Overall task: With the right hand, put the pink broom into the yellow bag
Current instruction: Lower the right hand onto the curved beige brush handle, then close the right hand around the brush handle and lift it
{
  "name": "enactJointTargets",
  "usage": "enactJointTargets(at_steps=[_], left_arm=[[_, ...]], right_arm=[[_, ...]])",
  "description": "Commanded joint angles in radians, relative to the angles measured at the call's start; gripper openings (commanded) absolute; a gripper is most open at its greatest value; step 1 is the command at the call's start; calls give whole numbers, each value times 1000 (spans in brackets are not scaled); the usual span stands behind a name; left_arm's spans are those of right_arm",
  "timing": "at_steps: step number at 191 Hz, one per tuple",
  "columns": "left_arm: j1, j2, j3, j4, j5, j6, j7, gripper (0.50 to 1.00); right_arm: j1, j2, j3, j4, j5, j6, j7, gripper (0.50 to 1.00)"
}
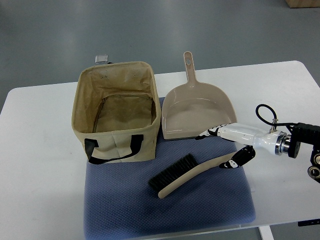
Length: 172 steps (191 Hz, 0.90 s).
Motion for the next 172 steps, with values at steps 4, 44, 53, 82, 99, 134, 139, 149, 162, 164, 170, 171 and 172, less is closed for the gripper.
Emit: enactJointTargets(at_steps=[4, 44, 53, 82, 99, 134, 139, 149, 162, 164, 170, 171, 172], left_arm=[[0, 0, 0, 0, 0, 0, 1, 1000], [0, 0, 0, 0, 0, 0, 1, 1000], [0, 0, 0, 0, 0, 0, -1, 1000], [0, 0, 0, 0, 0, 0, 1, 1000], [-1, 0, 0, 0, 0, 0, -1, 1000], [0, 0, 0, 0, 0, 0, -1, 1000], [0, 0, 0, 0, 0, 0, 1, 1000], [0, 0, 0, 0, 0, 0, 1, 1000], [-1, 0, 0, 0, 0, 0, 1, 1000], [0, 0, 0, 0, 0, 0, -1, 1000], [-1, 0, 0, 0, 0, 0, 1, 1000], [-1, 0, 0, 0, 0, 0, 1, 1000], [-1, 0, 0, 0, 0, 0, 1, 1000]], right_arm=[[0, 2, -27, 0, -37, -25, -2, 799], [-2, 1, -37, -1, -84, -45, -13, 770], [-2, 1, -37, -1, -87, -51, -24, 766], [-3, 1, -53, -3, -105, -59, -31, 764], [-5, 4, -58, -3, -111, -57, -31, 764], [-6, 7, -66, -3, -133, -62, -42, 754], [-6, 7, -66, -5, -133, -65, -44, 750], [-6, 9, -66, -8, -137, -68, -45, 740], [-8, 9, -67, -8, -146, -69, -45, 727], [-8, 9, -67, -8, -146, -69, -45, 727], [-8, 10, -67, -9, -146, -69, -47, 725], [-8, 10, -67, -9, -146, -69, -47, 725], [-8, 10, -67, -9, -146, -69, -47, 725]])
